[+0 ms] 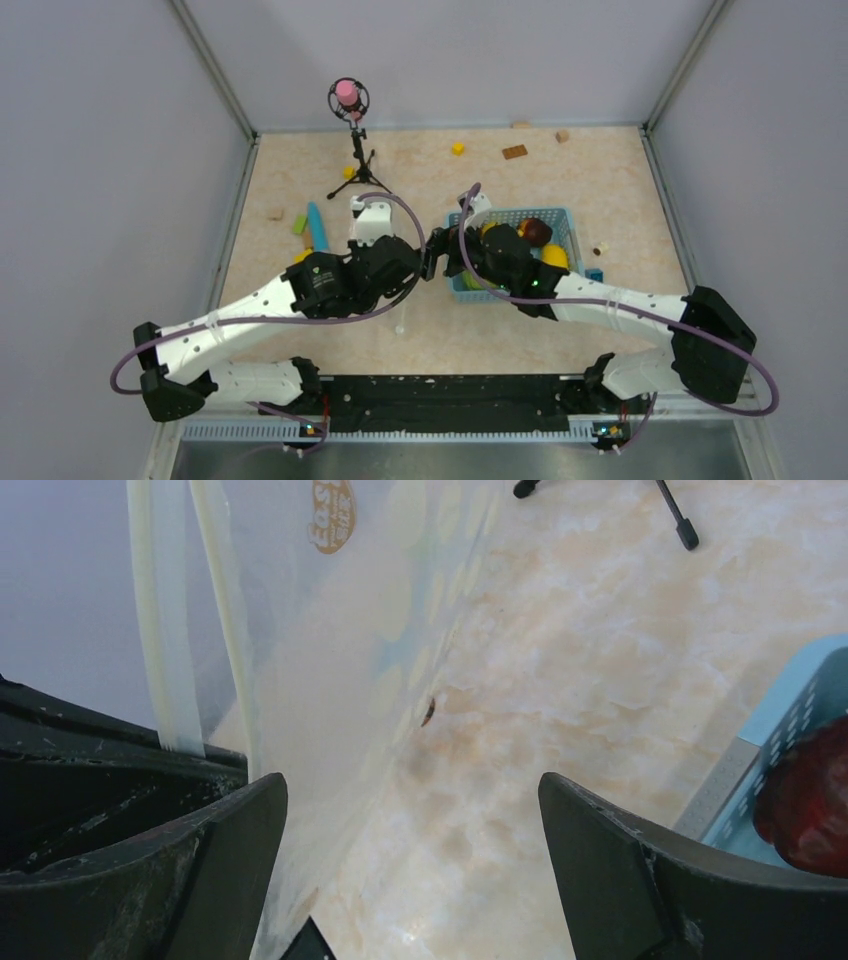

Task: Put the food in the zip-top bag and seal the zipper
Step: Open the zipper of the food storage bag.

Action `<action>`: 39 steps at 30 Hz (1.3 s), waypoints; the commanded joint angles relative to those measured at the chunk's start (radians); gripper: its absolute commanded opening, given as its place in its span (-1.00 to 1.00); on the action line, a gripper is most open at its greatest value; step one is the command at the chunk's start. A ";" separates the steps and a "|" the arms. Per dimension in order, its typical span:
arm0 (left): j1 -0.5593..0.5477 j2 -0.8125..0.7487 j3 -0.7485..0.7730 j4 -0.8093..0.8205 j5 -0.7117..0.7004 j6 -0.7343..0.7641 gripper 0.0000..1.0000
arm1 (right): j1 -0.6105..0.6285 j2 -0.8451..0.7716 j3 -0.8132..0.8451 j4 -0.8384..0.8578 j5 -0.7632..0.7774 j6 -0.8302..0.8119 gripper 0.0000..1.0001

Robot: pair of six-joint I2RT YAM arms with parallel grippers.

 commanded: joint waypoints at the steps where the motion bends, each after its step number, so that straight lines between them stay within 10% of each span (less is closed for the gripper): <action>1: 0.001 -0.037 0.002 0.053 0.001 0.016 -1.00 | 0.010 0.016 -0.003 0.194 -0.014 0.059 0.90; 23: 0.021 -0.040 -0.039 0.112 0.053 0.053 -1.00 | 0.013 0.012 -0.021 0.169 -0.011 0.056 0.83; 34: 0.022 -0.071 0.030 -0.066 0.169 0.097 -1.00 | 0.011 0.114 0.067 -0.010 0.011 0.041 -1.00; 39: 0.021 -0.061 0.136 -0.205 0.157 0.079 -1.00 | 0.008 0.121 0.159 -0.271 -0.033 0.035 -1.00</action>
